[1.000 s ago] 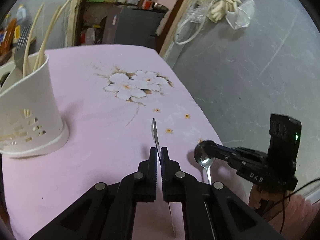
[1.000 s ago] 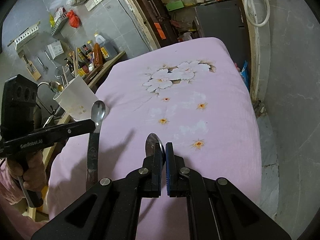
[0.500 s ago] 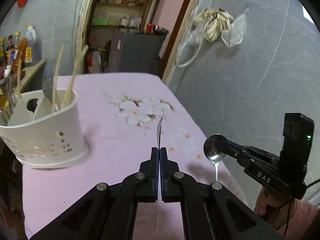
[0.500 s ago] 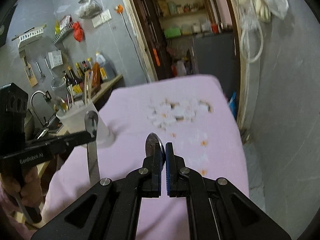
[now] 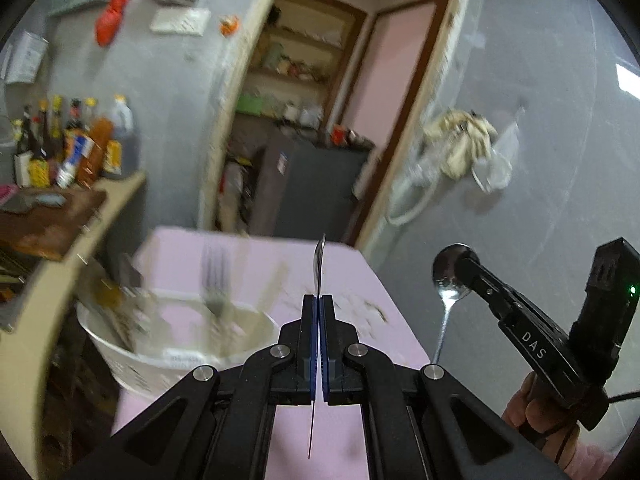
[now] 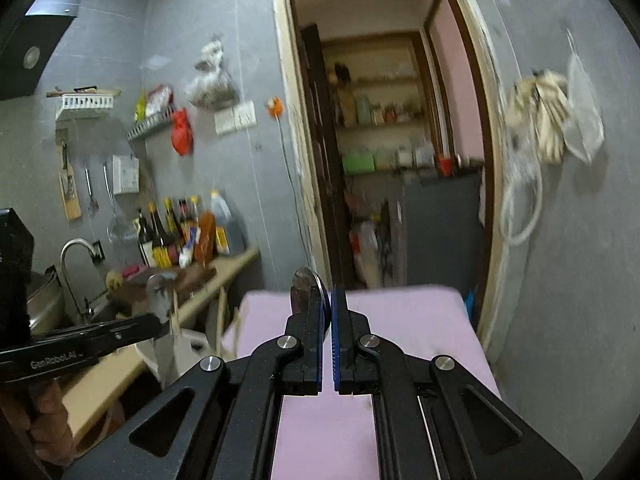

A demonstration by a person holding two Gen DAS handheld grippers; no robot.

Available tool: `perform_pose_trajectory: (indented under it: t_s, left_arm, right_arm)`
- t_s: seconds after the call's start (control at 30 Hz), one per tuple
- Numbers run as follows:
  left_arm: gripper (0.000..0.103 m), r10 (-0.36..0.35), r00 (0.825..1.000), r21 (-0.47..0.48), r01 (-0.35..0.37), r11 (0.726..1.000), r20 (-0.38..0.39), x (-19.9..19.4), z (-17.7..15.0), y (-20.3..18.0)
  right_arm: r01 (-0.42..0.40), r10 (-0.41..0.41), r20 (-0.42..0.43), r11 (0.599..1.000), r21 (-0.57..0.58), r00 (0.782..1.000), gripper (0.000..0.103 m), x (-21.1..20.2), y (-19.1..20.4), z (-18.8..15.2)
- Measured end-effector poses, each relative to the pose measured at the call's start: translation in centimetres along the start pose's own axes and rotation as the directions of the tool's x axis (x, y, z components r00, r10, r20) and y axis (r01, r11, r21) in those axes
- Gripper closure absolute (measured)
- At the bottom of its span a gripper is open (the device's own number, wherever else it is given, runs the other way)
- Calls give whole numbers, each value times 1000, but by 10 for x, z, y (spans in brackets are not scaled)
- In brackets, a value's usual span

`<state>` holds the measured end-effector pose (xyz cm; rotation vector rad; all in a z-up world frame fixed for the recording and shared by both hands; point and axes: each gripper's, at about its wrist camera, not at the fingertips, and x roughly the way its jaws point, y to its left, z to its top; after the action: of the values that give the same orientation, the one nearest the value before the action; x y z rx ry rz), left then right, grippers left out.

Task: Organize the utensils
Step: 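Carry both spoons over the caddy with the left and right tools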

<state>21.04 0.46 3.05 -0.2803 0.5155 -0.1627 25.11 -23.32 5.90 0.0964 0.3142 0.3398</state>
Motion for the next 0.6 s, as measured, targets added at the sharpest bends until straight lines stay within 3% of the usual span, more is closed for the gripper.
perform_pose_trajectory:
  t_s: [0.33,0.6]
  left_arm:
    - [101,118,980,-27,-115,993,157,-21,53,69]
    - [101,128,969,-51,-120,992,213,-10,58,112]
  right_arm:
    - [80,-67,219,995,-52,973,99,36,90,37]
    - [158,-116,246,974,-160,962,99,62,132,22]
